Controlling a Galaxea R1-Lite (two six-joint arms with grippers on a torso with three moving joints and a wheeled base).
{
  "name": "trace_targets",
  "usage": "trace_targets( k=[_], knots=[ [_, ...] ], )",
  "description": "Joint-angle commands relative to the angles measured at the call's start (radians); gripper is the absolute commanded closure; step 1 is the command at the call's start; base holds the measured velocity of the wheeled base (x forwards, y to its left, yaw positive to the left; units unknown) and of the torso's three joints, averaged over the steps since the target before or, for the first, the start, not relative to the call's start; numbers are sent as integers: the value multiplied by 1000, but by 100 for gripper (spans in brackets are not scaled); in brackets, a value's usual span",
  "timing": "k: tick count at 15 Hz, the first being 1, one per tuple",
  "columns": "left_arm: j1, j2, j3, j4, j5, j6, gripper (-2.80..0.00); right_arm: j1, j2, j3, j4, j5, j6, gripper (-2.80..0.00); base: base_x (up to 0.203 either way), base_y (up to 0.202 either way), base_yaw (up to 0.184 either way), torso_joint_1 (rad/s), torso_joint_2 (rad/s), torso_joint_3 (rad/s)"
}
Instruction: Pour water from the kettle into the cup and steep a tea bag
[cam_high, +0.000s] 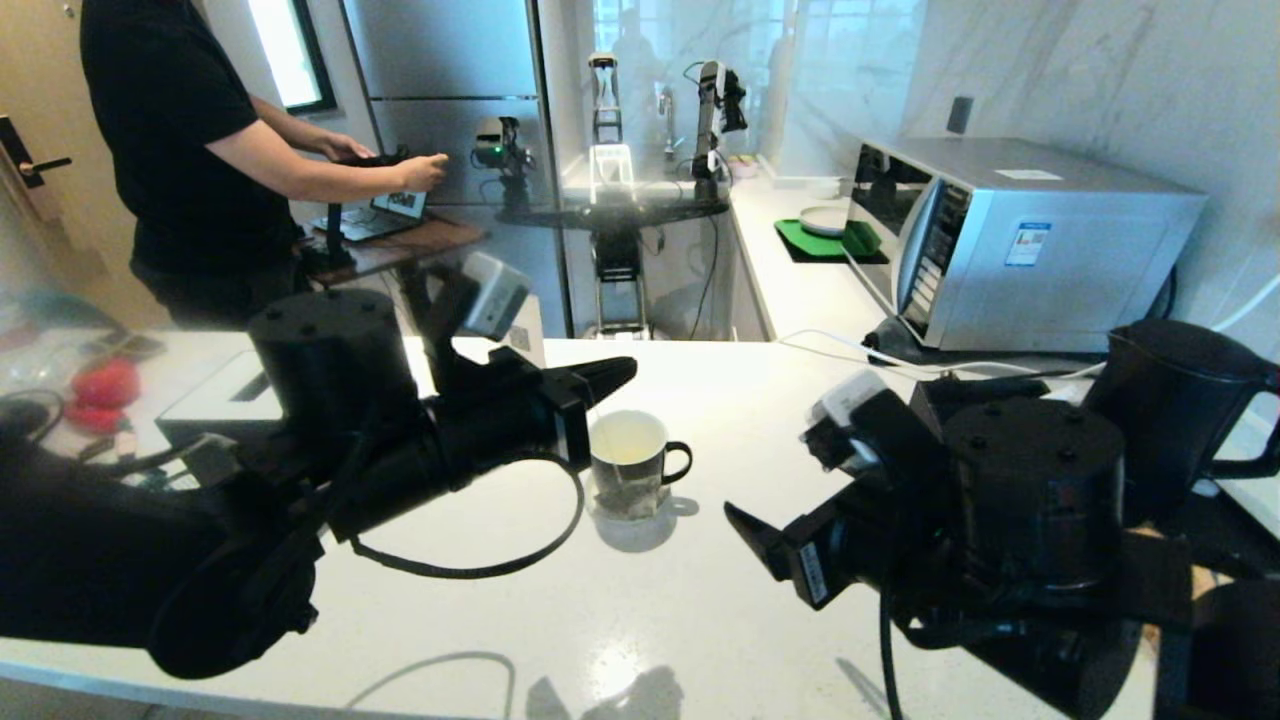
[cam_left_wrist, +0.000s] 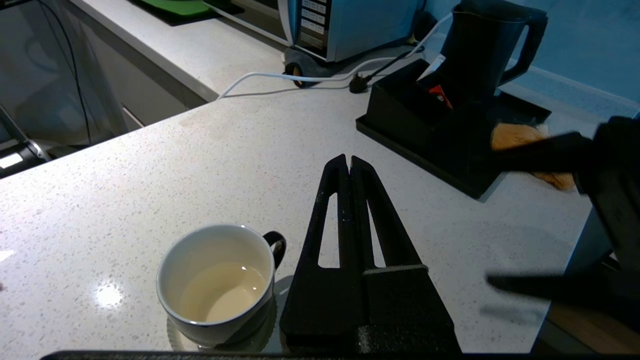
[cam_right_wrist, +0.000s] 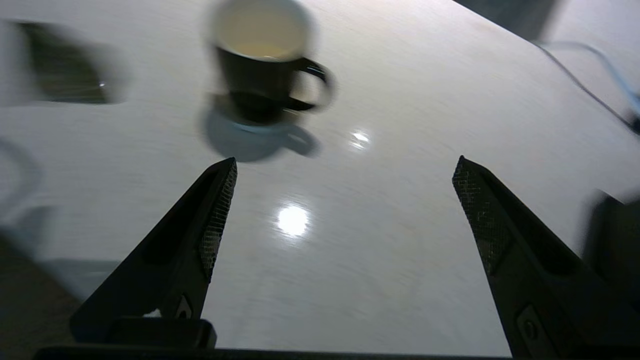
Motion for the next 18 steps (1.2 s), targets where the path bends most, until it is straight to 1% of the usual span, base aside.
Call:
trace_targets(
  k=[1, 2, 5, 6, 11, 13, 15, 18],
  knots=[
    [0, -14, 9, -6, -1, -1, 0, -81, -32, 9, 24, -74, -1, -280, 0, 0, 0, 0, 0, 0],
    [0, -17, 9, -6, -2, -1, 0, -131, -34, 5, 25, -102, -1, -280, 0, 0, 0, 0, 0, 0],
    [0, -18, 11, -6, -2, -1, 0, -273, -51, -1, 23, -144, -1, -280, 0, 0, 0, 0, 0, 0],
    [0, -18, 9, -5, -1, -1, 0, -302, -60, 1, 22, -150, -1, 0, 0, 0, 0, 0, 0, 0],
    [0, -18, 11, -5, -2, -1, 0, -323, -101, -3, 6, -152, 3, 0, 0, 0, 0, 0, 0, 0],
    [0, -20, 11, -6, -2, -1, 0, -347, -110, 8, -75, -150, 5, 0, 0, 0, 0, 0, 0, 0],
    [0, -29, 18, -5, -1, -1, 0, -409, -152, 44, -193, -146, 4, 0, 0, 0, 0, 0, 0, 0],
    [0, -44, 39, -6, -1, -1, 0, -530, -267, 126, -261, -143, 4, 0, 0, 0, 0, 0, 0, 0]
  ],
)
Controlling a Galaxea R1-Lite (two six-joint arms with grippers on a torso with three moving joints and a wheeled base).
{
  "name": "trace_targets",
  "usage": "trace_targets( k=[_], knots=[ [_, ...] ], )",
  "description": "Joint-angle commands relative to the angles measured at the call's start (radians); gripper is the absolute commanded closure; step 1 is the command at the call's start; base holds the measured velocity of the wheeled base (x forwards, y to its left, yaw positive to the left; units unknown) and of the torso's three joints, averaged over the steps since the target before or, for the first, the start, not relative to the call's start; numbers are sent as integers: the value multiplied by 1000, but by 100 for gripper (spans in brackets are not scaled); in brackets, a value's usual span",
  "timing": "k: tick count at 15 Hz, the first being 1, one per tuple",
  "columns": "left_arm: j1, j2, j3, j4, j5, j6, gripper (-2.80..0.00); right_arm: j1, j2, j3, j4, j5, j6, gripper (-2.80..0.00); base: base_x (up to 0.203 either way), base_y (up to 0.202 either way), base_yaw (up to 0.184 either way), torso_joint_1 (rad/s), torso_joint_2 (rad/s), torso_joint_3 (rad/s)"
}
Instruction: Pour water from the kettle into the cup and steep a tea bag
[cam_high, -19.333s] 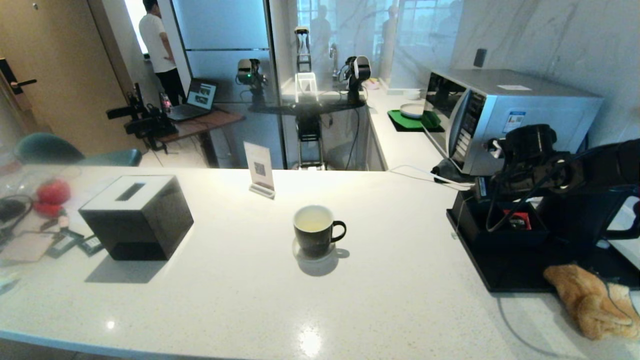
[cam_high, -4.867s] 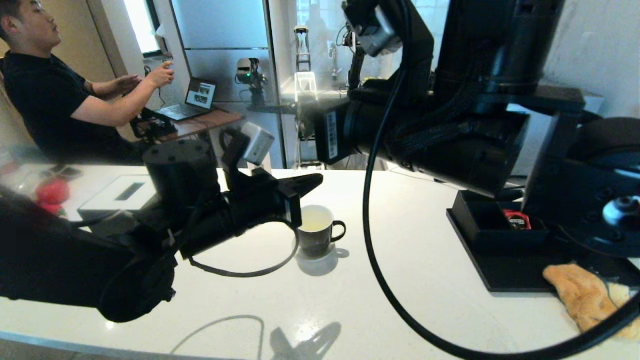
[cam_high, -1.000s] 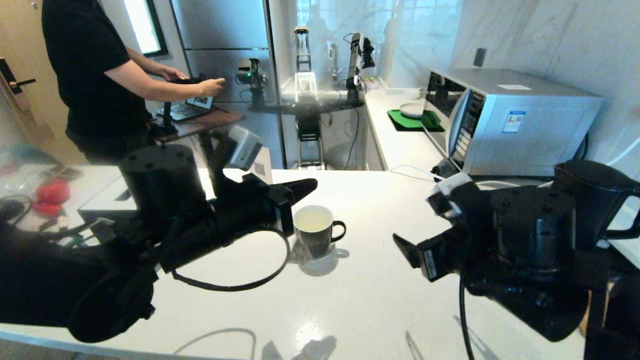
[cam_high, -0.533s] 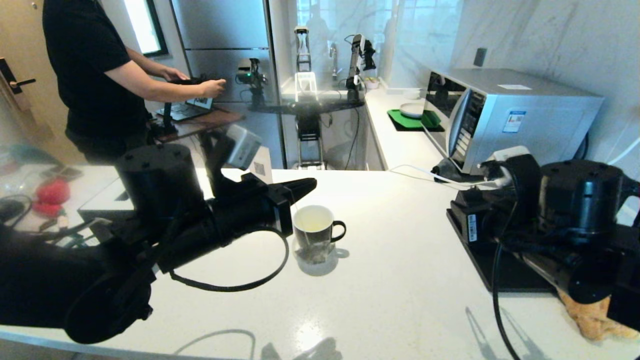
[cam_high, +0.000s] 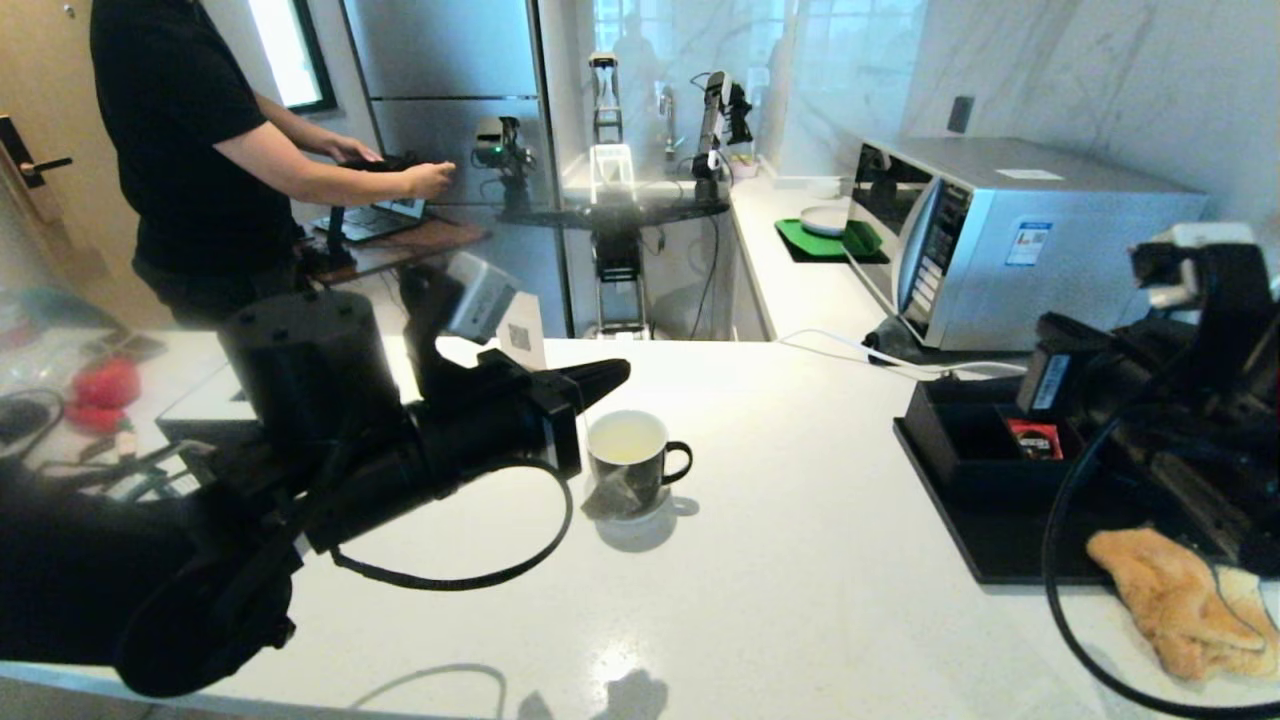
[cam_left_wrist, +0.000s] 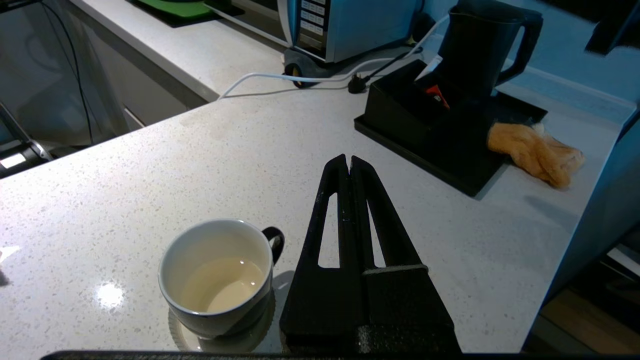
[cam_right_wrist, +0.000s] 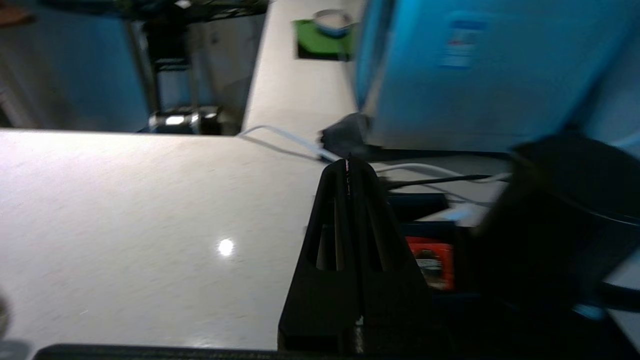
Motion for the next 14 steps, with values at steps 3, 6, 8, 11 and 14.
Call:
trace_targets(
  k=[3, 6, 8, 11, 14],
  knots=[
    [0, -29, 31, -6, -1, -1, 0, -179, -252, 173, -27, 3, 3, 0, 0, 0, 0, 0, 0, 0],
    [8, -44, 39, -6, -1, -1, 0, -280, -467, 344, -26, 17, -1, 0, 0, 0, 0, 0, 0, 0],
    [8, -49, 43, -6, -1, -1, 0, -301, -629, 446, -5, 22, -25, 0, 0, 0, 0, 0, 0, 0],
    [8, -59, 55, -6, -1, 0, 0, -316, -863, 525, 122, 23, -58, 0, 0, 0, 0, 0, 0, 0],
    [8, -64, 56, -6, -1, 0, 0, -330, -1139, 534, 371, 25, -91, 0, 0, 0, 0, 0, 0, 0]
  ],
)
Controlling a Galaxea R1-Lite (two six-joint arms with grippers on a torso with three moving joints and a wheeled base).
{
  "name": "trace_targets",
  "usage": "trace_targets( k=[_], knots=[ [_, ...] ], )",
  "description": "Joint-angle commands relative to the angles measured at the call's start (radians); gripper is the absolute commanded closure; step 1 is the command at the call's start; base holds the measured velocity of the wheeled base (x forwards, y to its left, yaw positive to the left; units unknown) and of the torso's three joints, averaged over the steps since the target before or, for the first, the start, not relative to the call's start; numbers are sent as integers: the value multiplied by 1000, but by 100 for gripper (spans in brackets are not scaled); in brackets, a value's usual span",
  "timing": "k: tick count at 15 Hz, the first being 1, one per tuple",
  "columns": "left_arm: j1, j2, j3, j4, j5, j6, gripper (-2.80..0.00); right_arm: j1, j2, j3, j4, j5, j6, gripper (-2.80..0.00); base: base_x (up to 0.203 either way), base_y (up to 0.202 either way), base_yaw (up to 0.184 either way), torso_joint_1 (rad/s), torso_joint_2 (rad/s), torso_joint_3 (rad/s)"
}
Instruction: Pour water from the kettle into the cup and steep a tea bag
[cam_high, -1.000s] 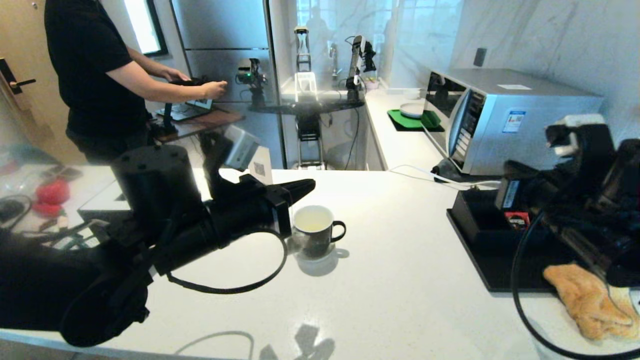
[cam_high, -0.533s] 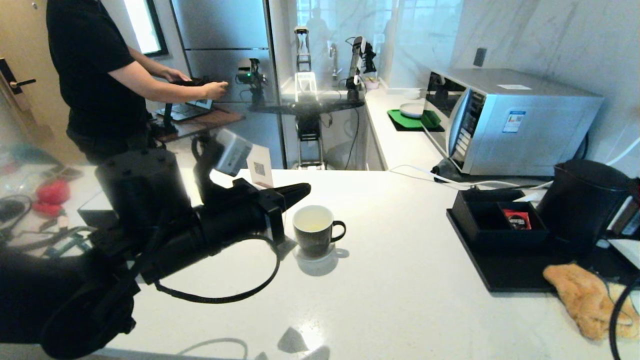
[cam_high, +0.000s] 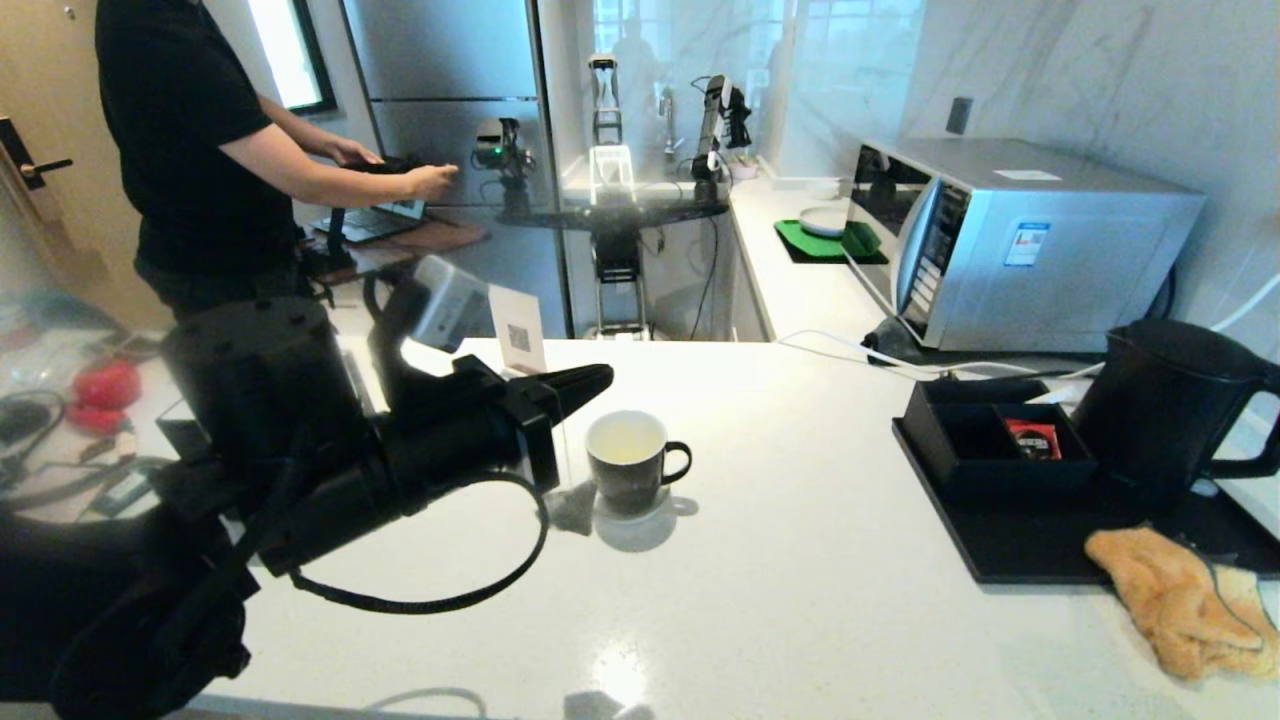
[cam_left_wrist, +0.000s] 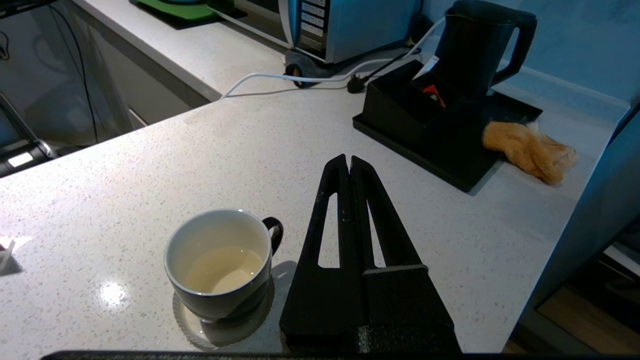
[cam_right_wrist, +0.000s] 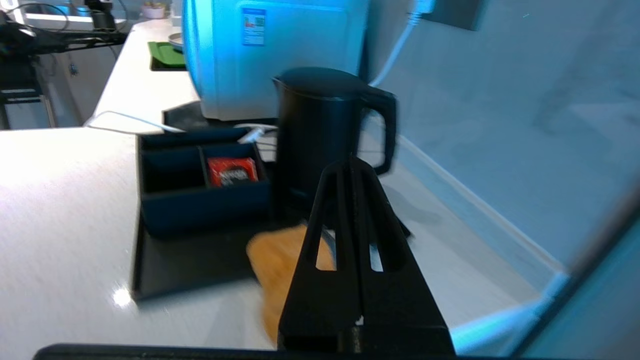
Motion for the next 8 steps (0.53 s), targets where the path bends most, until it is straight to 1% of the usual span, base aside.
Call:
trace_targets(
  k=[1, 2, 3, 4, 5, 6, 8],
  knots=[
    [0, -9, 1, -6, -1, -1, 0, -9, -316, -3, 223, 11, -17, 0, 0, 0, 0, 0, 0, 0],
    [1, -11, 3, -6, -1, -1, 0, -12, -404, -13, 333, 43, -24, 0, 0, 0, 0, 0, 0, 0],
    [5, -15, 5, -6, -1, -1, 0, -14, -485, -20, 441, 112, -29, 0, 0, 0, 0, 0, 0, 0],
    [10, -17, 7, -6, -2, -1, 0, -16, -535, -21, 525, 228, -33, 0, 0, 0, 0, 0, 0, 0],
    [12, -17, 9, -6, -3, 1, 0, -18, -551, -11, 562, 341, -34, 0, 0, 0, 0, 0, 0, 0],
    [15, -17, 11, -6, -2, 1, 0, -18, -550, 24, 574, 390, -36, 0, 0, 0, 0, 0, 0, 0],
    [21, -17, 10, -6, -3, 1, 0, -19, -549, 42, 644, 415, -28, 0, 0, 0, 0, 0, 0, 0]
  ],
)
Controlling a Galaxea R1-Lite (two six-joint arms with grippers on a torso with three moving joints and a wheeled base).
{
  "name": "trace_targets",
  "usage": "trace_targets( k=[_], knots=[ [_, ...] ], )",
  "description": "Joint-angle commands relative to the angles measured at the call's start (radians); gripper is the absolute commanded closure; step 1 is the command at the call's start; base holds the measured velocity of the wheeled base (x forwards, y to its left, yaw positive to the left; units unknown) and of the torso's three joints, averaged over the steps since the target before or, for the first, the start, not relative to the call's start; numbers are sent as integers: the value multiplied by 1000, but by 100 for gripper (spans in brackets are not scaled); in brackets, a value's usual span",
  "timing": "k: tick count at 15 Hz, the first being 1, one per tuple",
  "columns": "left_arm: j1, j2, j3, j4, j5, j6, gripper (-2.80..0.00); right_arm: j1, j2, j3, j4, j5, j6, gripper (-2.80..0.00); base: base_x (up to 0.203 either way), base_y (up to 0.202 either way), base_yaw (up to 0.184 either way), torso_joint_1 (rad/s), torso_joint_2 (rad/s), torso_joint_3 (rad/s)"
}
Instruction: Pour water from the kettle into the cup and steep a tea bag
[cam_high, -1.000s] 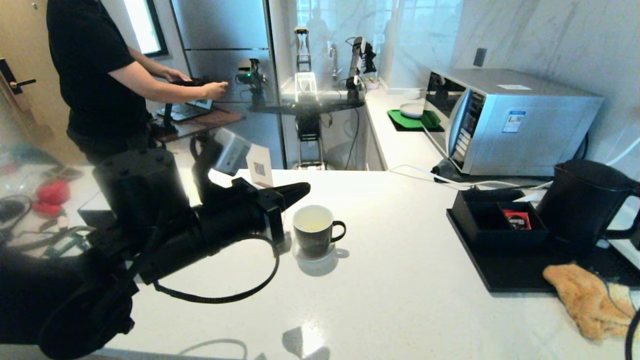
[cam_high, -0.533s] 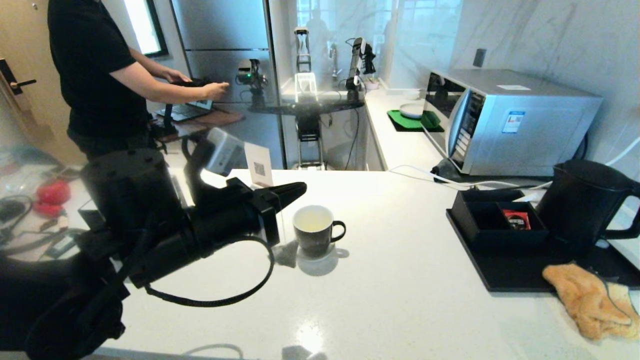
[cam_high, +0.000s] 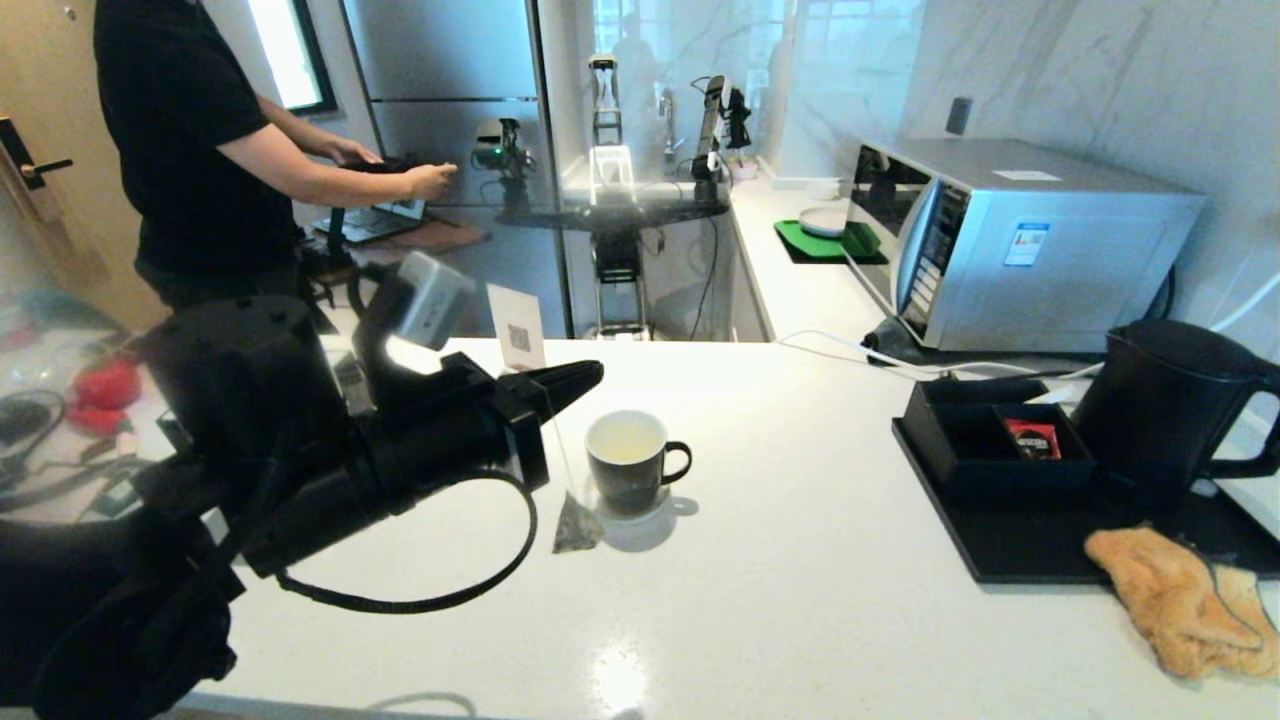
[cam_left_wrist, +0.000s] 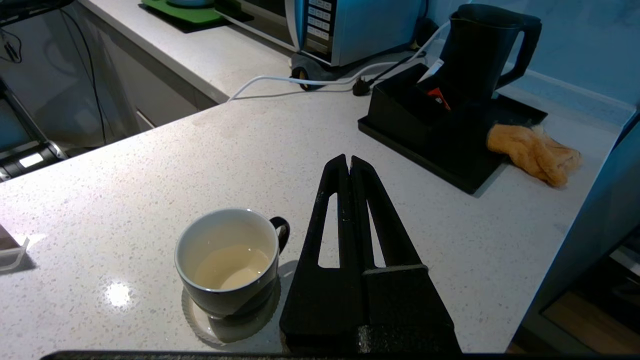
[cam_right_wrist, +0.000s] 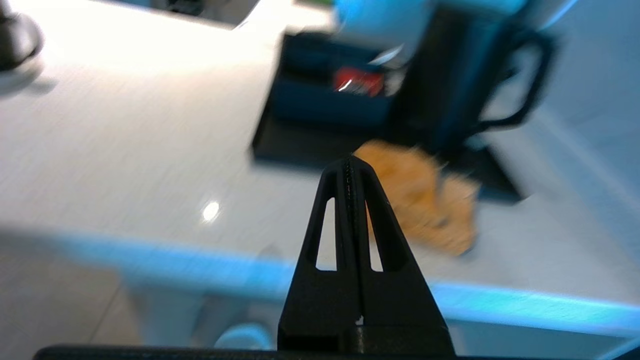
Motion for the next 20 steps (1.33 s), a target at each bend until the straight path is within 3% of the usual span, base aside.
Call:
trace_targets(
  k=[1, 4, 12, 20],
  knots=[
    [13, 2, -1, -6, -3, -2, 0, 0, -35, 15, 53, 32, 41, 0, 0, 0, 0, 0, 0, 0],
    [24, 2, -3, -6, -3, -3, 0, 0, -35, 15, 88, 54, 85, 0, 0, 0, 0, 0, 0, 0],
    [76, 8, -21, -6, -3, -3, 0, 0, -35, 15, 86, 54, 82, 0, 0, 0, 0, 0, 0, 0],
    [92, 121, -194, -4, -3, -1, 0, 0, -35, 15, 86, 54, 84, 0, 0, 0, 0, 0, 0, 0]
  ],
)
